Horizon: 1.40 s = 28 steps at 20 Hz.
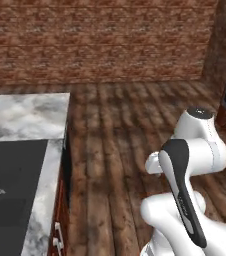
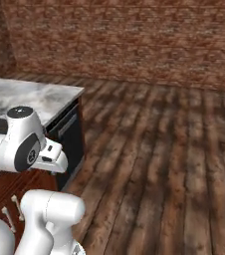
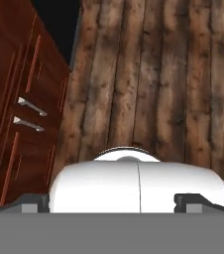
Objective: Pick the cup and bowl from the counter and place them on the counter next to the sink.
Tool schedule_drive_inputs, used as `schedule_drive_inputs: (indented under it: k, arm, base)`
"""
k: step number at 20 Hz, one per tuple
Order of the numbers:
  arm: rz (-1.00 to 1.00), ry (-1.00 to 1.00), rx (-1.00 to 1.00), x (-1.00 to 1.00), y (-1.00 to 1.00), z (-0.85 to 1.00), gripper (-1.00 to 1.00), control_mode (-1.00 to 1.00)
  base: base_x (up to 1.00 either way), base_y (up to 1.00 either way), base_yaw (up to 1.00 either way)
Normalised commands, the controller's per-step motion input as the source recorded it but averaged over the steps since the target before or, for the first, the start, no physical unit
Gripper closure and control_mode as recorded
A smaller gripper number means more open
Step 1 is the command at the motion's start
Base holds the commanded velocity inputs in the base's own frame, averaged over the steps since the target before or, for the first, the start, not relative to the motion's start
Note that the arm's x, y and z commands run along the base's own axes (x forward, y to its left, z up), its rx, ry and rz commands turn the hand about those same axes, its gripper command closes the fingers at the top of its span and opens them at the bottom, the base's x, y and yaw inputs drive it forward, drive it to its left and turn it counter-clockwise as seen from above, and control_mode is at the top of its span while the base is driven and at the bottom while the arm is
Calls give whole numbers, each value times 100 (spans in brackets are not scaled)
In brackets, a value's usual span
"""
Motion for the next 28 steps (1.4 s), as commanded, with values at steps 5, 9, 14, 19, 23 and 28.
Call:
schedule_drive_inputs:
  k: [5,9,14,19,23,28]
  arm:
    - [0,0,0,0,0,0,-100,100]
    - [0,0,0,0,0,0,-100,100]
    - [0,0,0,0,0,0,-100,100]
    - [0,0,0,0,0,0,-100,100]
    - [0,0,0,0,0,0,-100,100]
    - [0,0,0,0,0,0,-100,100]
  base:
    - [15,-20,-77]
    - [18,-15,-74]
    - [56,2,-58]
    - [100,14,-26]
    - [100,6,-17]
    - [100,0,-22]
